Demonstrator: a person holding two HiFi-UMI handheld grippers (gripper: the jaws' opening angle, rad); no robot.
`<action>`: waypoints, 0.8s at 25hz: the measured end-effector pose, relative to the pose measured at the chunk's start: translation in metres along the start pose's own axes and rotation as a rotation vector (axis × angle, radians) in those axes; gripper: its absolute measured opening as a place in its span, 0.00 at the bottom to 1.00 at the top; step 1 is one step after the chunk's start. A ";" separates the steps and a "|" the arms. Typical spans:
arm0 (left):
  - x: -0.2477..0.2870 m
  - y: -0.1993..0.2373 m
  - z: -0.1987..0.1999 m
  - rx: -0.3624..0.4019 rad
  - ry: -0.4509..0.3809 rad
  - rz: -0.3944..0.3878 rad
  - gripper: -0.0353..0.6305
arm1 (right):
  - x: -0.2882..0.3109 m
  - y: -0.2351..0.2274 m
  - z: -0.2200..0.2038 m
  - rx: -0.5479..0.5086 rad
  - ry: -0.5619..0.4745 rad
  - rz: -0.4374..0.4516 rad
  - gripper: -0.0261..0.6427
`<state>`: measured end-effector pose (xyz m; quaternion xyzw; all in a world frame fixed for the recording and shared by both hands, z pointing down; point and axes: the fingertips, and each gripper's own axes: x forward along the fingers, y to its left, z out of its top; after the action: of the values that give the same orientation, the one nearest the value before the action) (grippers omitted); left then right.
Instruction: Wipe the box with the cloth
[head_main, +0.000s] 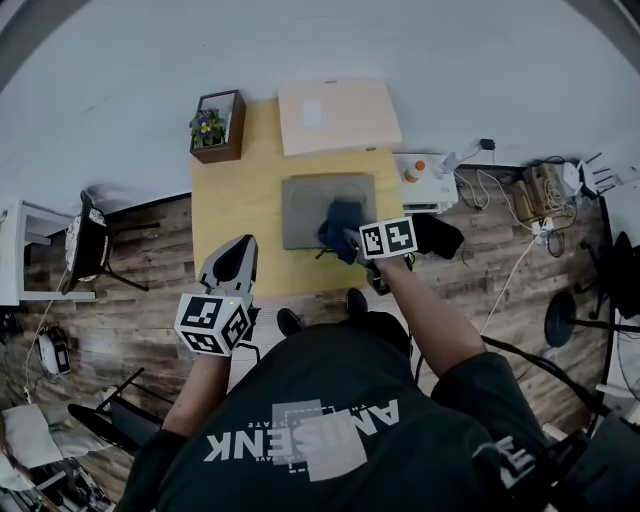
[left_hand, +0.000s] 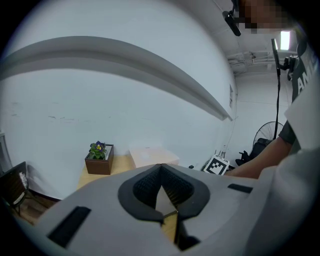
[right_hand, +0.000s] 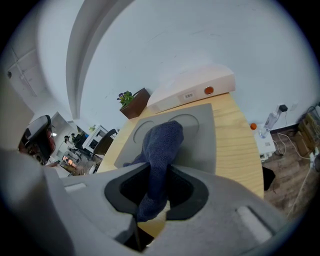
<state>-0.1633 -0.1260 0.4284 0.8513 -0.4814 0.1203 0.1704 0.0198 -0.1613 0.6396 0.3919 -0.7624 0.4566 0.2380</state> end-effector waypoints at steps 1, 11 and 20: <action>0.003 -0.002 0.000 0.002 0.003 -0.006 0.06 | -0.003 -0.004 -0.001 0.007 -0.005 -0.007 0.16; 0.023 -0.026 0.001 0.031 0.030 -0.075 0.06 | -0.036 -0.041 -0.009 0.073 -0.051 -0.065 0.16; 0.033 -0.039 0.000 0.057 0.044 -0.125 0.06 | -0.064 -0.081 -0.023 0.109 -0.055 -0.184 0.17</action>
<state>-0.1130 -0.1325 0.4340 0.8813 -0.4199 0.1419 0.1638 0.1234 -0.1395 0.6455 0.4848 -0.7035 0.4628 0.2363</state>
